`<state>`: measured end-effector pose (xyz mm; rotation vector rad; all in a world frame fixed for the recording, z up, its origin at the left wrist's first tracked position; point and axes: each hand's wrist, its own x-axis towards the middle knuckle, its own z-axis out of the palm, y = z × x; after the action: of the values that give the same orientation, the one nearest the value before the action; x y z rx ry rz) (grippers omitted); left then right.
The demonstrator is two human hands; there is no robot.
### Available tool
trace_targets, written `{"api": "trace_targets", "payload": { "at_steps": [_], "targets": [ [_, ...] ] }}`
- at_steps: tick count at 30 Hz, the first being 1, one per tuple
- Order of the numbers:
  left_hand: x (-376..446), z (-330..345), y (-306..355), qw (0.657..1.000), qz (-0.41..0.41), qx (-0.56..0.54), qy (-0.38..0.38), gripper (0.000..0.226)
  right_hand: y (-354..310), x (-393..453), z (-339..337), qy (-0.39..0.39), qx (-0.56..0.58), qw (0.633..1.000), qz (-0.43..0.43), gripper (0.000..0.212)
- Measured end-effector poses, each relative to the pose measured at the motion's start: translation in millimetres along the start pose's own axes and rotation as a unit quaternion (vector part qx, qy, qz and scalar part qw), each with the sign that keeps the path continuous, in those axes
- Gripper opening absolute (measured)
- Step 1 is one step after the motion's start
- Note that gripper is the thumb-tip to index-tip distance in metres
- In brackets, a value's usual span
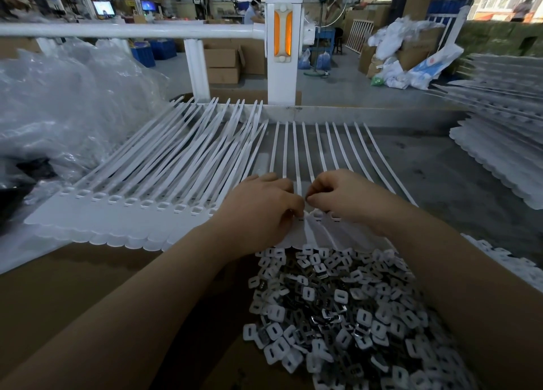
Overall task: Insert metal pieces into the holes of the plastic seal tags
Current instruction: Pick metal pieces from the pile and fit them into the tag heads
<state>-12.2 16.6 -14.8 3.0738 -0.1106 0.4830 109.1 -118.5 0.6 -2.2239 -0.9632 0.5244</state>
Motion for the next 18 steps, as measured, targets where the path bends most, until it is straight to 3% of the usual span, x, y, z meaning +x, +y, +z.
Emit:
{"api": "trace_targets", "payload": {
  "at_steps": [3, 6, 10, 18],
  "targets": [
    [-2, 5, -1, 0.995, -0.052, -0.084, 0.018, 0.021, -4, -5, -9, -0.046, -0.008, 0.998, -0.036, 0.009],
    [-2, 9, -2, 0.973, -0.128, -0.19, 0.026, 0.015, -12, -13, -15, -0.142, -0.032, 0.985, -0.092, 0.007],
    [-1, 11, -6, 0.963, -0.146, -0.225, 0.03, 0.013, -23, -22, -12, -0.261, -0.093, 0.949, -0.148, 0.008],
    [-3, 9, -5, 0.956, -0.148, -0.251, 0.023, 0.022, -30, -25, -1, -0.267, -0.164, 0.929, -0.195, 0.018]
  ]
}}
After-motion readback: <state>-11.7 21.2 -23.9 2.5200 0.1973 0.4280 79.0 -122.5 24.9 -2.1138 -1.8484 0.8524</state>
